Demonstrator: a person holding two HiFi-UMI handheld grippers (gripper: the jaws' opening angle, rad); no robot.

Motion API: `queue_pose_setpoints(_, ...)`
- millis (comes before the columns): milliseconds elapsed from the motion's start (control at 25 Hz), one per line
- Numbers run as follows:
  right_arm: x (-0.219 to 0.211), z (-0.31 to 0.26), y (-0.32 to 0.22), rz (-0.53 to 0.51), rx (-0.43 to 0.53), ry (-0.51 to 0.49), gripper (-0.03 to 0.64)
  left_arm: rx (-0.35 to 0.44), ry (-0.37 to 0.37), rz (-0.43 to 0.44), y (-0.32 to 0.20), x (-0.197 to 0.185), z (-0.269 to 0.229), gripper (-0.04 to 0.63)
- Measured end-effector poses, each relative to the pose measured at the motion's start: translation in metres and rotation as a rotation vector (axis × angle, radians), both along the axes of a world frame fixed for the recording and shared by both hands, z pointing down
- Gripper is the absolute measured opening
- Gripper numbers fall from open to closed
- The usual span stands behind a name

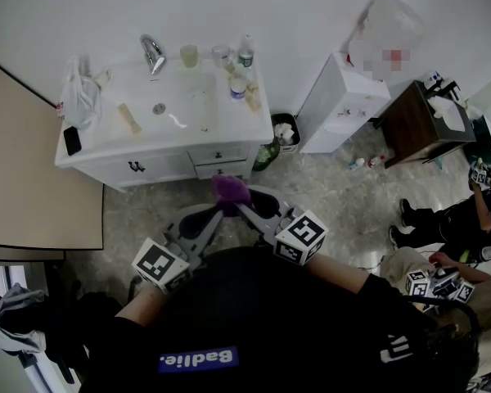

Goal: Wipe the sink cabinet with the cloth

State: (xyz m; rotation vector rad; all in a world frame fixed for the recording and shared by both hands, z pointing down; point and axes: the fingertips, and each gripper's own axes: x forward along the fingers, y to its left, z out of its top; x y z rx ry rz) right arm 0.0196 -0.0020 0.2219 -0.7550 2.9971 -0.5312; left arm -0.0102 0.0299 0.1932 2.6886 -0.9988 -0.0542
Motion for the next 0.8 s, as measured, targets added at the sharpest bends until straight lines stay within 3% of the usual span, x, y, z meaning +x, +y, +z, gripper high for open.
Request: queue_pose_setpoints(800,0.0016,-0.0069,-0.0025,0.008,-0.002,-0.015,0.101,0.007,0.003,-0.001,-0.0026,-0.0013,-0.0076,0.002)
